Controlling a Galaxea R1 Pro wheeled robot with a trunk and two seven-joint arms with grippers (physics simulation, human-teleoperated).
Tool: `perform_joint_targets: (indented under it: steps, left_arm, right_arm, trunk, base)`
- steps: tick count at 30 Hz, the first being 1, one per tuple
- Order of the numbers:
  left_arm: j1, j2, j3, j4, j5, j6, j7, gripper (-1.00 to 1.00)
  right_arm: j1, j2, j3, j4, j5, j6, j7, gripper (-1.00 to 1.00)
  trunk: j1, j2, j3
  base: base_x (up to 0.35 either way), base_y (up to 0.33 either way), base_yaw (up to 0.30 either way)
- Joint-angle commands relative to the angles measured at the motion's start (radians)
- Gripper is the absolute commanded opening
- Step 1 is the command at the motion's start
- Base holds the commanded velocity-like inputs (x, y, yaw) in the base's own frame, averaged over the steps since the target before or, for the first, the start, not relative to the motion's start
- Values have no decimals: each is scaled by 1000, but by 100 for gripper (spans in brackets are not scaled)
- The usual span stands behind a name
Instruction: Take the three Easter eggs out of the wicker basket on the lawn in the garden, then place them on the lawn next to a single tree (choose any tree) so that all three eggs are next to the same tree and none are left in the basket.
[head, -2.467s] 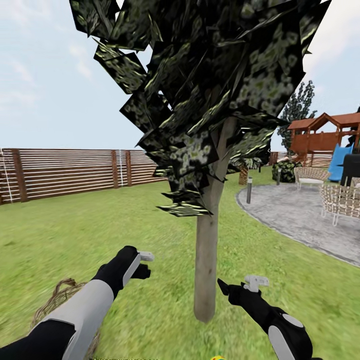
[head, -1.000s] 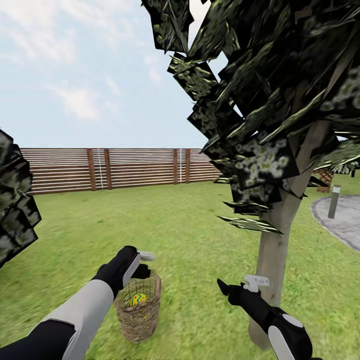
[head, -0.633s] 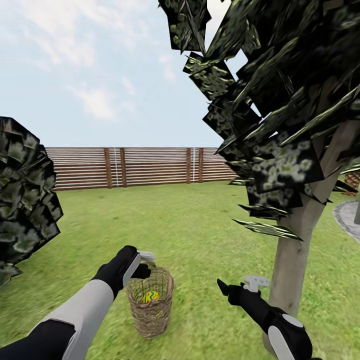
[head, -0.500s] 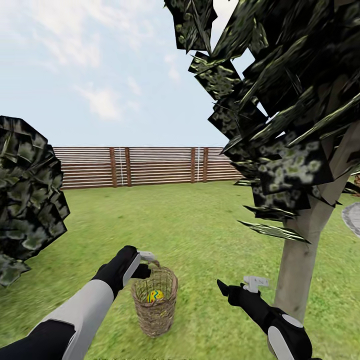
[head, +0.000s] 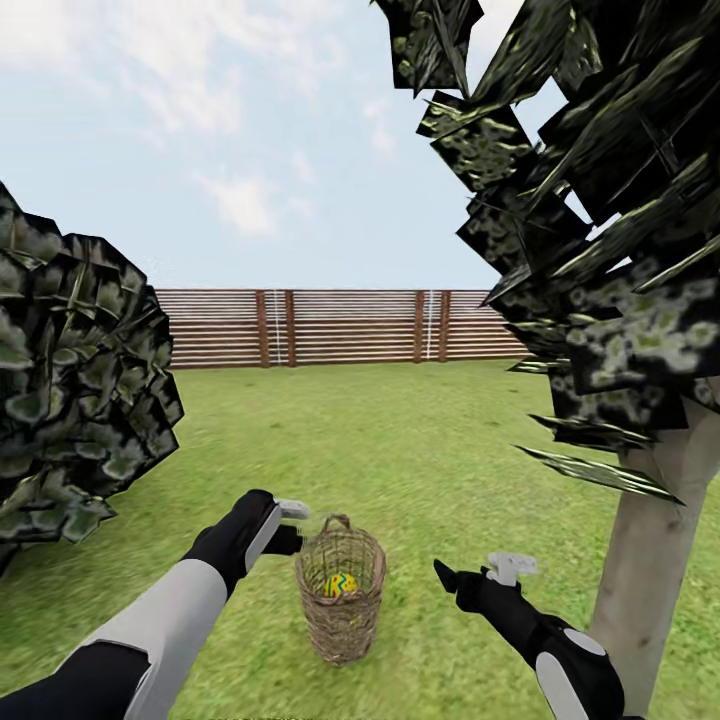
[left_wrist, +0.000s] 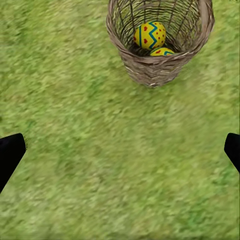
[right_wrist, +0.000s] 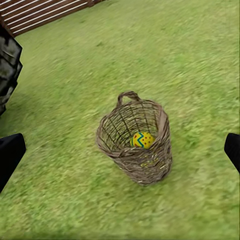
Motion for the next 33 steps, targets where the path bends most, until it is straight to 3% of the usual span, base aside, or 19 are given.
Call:
perform_joint_targets:
  steps: [1,16,24,33]
  left_arm:
    - [-1,1,-5,-2,10,3,8,100]
    - [0,1,-7,-5,10,6,6,100]
    - [0,1,-7,-5,9,7,7,100]
    - [0,1,-7,-5,9,9,7,100]
  right_arm:
    - [0,-1,0,-1,-2,4,0,100]
    - [0,-1,-3,-1,-2,1,8,100]
    - [0,-1,-3,-1,-3,0,11,100]
    - [0,-1,-2,-1,-5,3,13,100]
  trunk:
    - [0,-1,-3]
    - [0,-1,-14]
    - [0,-1,-11]
    - [0,-1,-5]
  base:
    - [91,125,208]
    - [217,236,114]
    - [253,238,-203]
    - [151,58,-267]
